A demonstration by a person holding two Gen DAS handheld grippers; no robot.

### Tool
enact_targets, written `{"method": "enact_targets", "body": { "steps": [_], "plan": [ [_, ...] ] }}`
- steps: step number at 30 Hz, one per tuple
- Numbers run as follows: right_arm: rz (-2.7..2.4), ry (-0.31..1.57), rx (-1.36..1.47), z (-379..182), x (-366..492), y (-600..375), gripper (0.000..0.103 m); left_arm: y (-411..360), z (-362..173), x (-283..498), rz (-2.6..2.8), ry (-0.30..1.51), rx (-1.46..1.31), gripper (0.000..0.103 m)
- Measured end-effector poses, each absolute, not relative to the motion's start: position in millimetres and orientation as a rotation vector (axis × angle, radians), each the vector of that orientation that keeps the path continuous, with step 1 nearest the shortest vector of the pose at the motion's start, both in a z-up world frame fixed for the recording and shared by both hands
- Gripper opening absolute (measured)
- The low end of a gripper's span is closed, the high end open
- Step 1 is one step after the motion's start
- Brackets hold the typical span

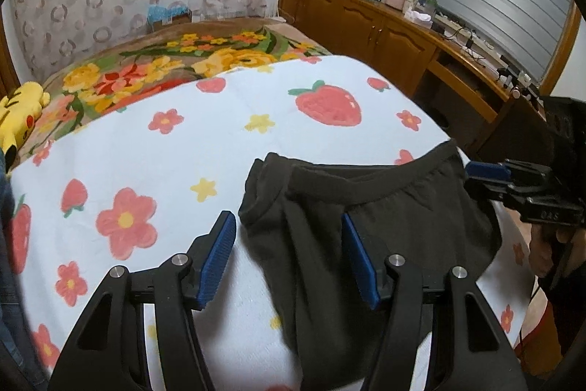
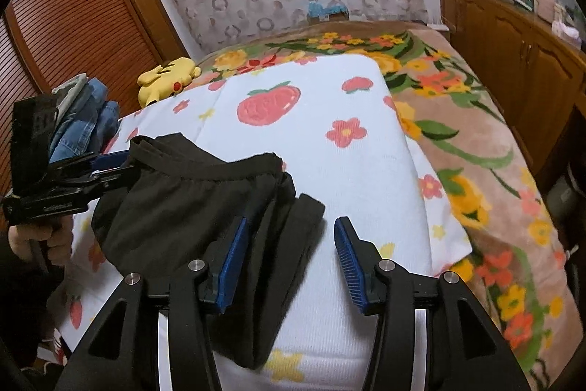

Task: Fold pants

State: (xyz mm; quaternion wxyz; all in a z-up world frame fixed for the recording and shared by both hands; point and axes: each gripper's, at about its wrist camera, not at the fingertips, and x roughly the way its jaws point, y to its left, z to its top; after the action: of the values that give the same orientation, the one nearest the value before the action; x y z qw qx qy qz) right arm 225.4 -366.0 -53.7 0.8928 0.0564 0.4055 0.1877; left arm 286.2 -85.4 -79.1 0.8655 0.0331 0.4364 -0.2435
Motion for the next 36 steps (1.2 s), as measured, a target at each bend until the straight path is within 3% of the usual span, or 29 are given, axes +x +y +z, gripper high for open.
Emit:
{"method": "enact_targets", "body": {
  "steps": [9,13,16,17,19,36],
  "plan": [
    [0.425,0.848,0.13,-58.5,232.9,-360.8,0.051,-88.0,-92.6,299.7,-0.546,0.963,0.014,0.047],
    [0.443,0.843,0.147,-61.3,235.4,-360.9,0.05,-91.4,-92.0,298.1,-0.578,0.962,0.01,0.025],
    [0.465,0.854,0.173,-64.6,237.6,-361.7,0.027,-93.3,-85.9,289.9,-0.567,0.929,0.03,0.015],
    [0.473,0.854,0.172,-65.1,237.5,-361.7,0.014,-93.1,-83.6,286.8,-0.567,0.919,0.03,0.015],
    [0.492,0.847,0.169,-63.9,235.8,-360.4,0.011,-89.9,-76.7,279.0,-0.564,0.895,0.027,0.013],
    [0.63,0.686,0.091,-19.8,173.3,-313.2,0.009,-19.9,-11.5,185.9,-0.478,0.718,-0.007,0.013]
  ]
}}
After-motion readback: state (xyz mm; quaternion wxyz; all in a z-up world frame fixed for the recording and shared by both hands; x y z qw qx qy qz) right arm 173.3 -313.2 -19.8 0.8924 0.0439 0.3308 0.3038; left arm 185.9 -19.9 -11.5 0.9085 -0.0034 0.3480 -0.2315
